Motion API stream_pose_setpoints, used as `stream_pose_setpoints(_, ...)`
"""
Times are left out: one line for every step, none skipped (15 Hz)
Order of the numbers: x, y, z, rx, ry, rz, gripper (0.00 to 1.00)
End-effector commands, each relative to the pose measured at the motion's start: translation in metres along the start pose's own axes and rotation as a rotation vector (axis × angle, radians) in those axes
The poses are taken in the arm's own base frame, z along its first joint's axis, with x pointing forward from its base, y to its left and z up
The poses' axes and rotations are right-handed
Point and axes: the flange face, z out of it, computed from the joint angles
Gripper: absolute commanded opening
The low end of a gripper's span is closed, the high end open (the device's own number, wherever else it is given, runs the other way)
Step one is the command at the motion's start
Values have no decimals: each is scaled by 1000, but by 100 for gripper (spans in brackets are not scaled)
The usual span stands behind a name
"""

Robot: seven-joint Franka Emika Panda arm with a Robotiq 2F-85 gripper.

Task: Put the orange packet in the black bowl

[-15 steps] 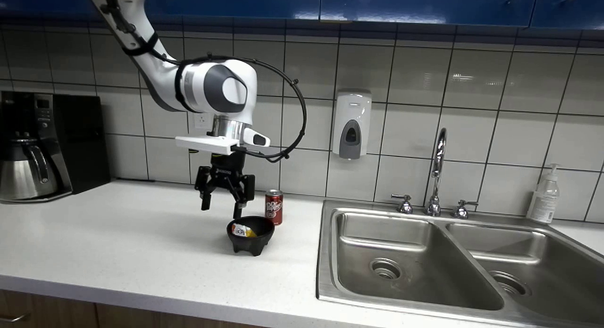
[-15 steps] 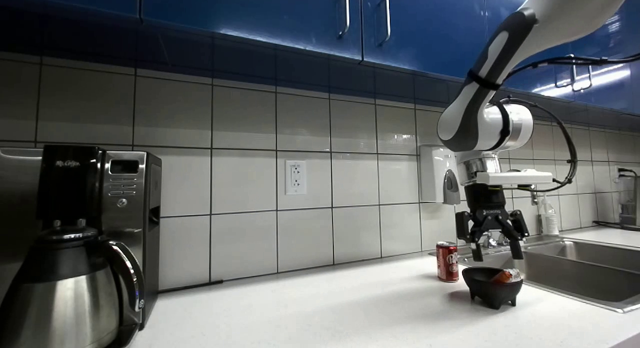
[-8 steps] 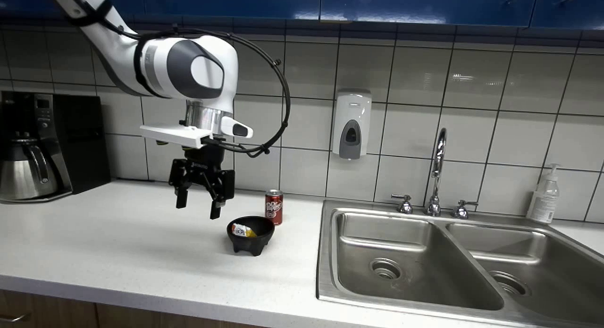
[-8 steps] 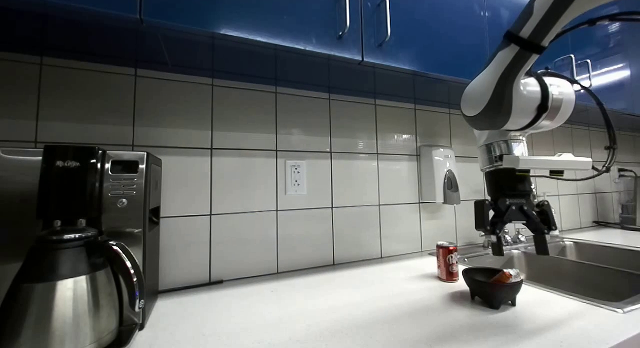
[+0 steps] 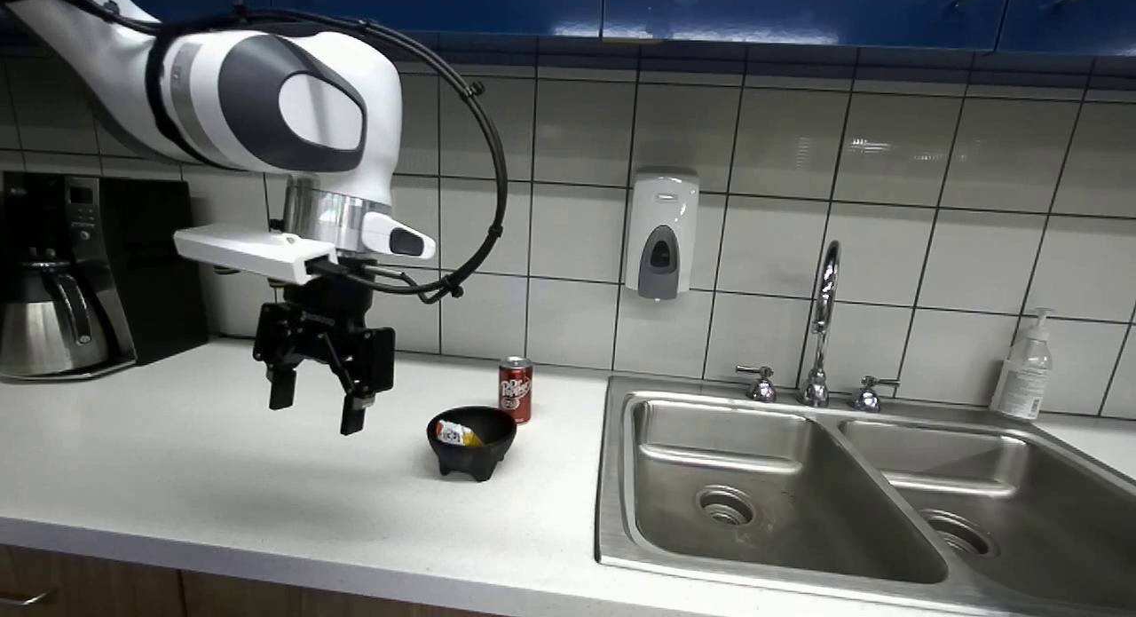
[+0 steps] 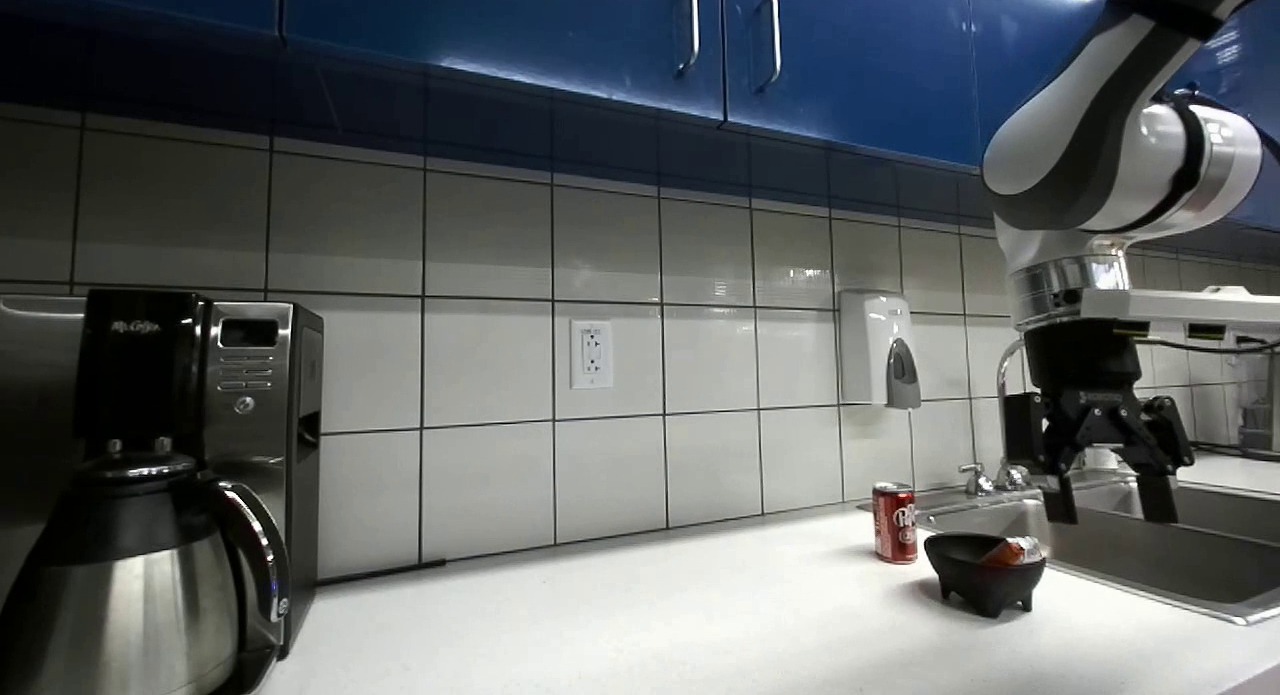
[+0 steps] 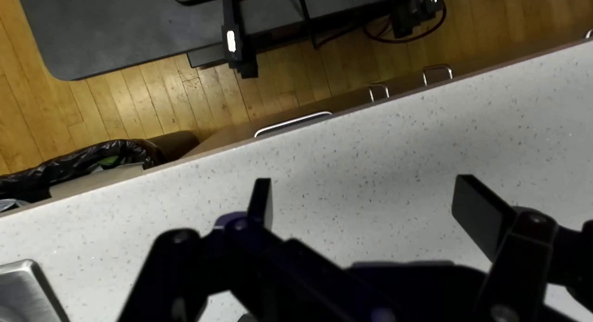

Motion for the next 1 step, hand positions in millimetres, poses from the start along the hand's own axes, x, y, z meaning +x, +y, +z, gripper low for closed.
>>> stream_pose_setpoints(-4, 0, -1, -1, 1, -2, 100)
